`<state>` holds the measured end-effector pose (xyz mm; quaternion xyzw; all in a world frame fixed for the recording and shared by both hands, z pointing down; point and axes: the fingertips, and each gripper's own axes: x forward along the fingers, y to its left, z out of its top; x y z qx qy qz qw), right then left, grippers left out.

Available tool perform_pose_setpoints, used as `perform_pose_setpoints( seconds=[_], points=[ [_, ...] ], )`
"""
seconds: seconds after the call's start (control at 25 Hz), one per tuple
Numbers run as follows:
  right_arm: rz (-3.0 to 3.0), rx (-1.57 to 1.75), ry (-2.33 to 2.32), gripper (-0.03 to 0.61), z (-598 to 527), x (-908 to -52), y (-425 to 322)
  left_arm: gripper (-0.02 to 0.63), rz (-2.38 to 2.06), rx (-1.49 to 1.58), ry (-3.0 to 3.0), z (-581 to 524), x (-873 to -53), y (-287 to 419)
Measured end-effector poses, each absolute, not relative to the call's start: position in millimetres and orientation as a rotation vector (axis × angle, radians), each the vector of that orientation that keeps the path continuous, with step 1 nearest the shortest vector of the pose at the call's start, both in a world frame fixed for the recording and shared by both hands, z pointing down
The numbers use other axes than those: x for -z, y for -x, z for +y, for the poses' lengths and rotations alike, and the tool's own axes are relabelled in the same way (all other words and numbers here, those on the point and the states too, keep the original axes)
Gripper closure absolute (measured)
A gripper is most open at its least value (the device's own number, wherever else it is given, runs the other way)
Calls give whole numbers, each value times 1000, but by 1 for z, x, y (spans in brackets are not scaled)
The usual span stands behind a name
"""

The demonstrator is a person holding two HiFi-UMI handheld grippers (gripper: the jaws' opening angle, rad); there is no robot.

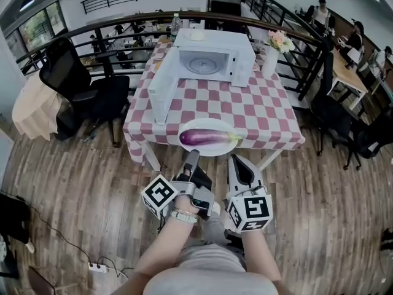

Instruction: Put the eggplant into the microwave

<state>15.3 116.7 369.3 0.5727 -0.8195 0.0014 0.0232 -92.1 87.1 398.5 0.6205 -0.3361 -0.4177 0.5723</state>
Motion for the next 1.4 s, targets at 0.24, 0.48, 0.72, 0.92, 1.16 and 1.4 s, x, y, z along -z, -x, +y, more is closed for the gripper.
perform_pose_setpoints(
  seconds=[0.24,0.48,0.72,0.92,1.16,1.4],
  points=[
    [-2569,0,-1728,554,67,-366,-20,597,-808,992,-1448,43,-400,86],
    [-2611,8,-1674,554,21,-359,-25,597,-848,1002,-1437,0,-398,79],
    [-2635,-21,-1640,554,-31,-362,-41,597,-864,1018,-1436,-47,-397,62],
    [-2652,-28,-1614,554,-73,-362,-53,597,-885,1033,-1427,-83,-399,50],
    [-2673,-42,-1571,554,-114,-367,-63,597,-917,1039,-1420,-121,-407,42],
    [-2693,-56,-1551,554,-144,-374,-69,597,-915,1062,-1411,-152,-412,39]
  ],
)
